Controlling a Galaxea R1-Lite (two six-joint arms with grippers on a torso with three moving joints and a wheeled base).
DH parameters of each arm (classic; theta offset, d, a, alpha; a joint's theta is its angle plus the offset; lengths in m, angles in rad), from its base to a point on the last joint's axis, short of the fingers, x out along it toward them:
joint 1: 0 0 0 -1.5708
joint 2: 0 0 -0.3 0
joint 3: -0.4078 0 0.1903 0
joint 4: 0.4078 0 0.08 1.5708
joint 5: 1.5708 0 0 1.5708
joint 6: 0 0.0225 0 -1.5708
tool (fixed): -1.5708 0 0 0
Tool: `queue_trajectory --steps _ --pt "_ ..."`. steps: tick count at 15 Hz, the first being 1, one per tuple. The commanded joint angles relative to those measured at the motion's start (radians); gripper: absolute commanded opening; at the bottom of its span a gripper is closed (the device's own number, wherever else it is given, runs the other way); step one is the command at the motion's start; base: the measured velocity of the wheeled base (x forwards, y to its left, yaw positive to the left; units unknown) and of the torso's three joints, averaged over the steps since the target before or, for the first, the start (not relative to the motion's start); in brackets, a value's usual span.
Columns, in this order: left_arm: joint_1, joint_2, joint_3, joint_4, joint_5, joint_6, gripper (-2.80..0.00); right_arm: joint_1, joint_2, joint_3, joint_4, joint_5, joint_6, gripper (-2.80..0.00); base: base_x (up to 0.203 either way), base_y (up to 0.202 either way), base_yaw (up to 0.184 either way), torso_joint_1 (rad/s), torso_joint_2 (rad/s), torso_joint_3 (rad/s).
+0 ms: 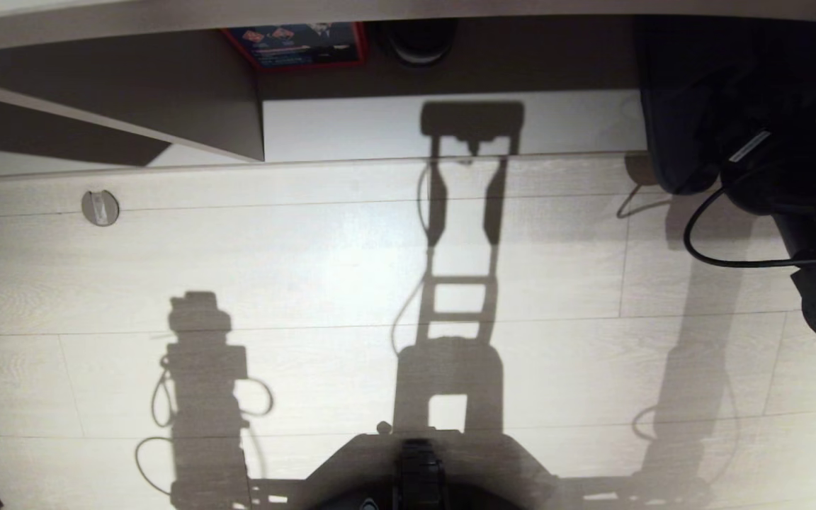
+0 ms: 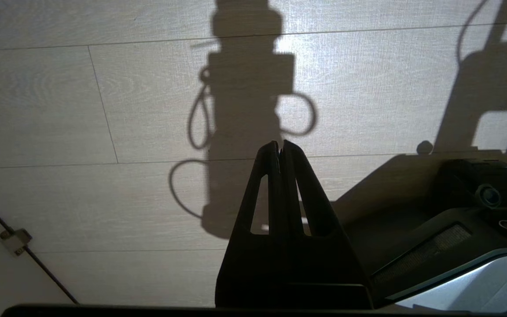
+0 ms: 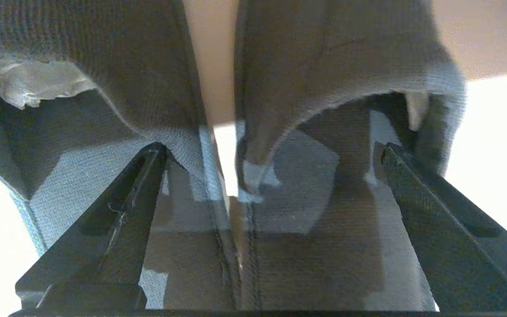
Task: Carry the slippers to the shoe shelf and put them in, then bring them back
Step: Pick up the slippers in the shoe cabinet
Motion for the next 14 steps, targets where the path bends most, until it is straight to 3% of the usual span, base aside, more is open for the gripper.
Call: queue_trajectory --steps 1,14 --pt "0.000 0.000 0.000 0.000 0.000 0.000 -2.80 0.002 0.013 -0.014 -0.008 0.002 0.000 0.00 0.000 0.000 0.000 0.000 0.00 0.000" --pt "0.000 0.000 0.000 0.000 0.000 0.000 -2.80 0.002 0.073 -0.118 -0.006 0.006 -0.002 0.00 0.000 0.000 0.000 0.000 0.00 0.000"
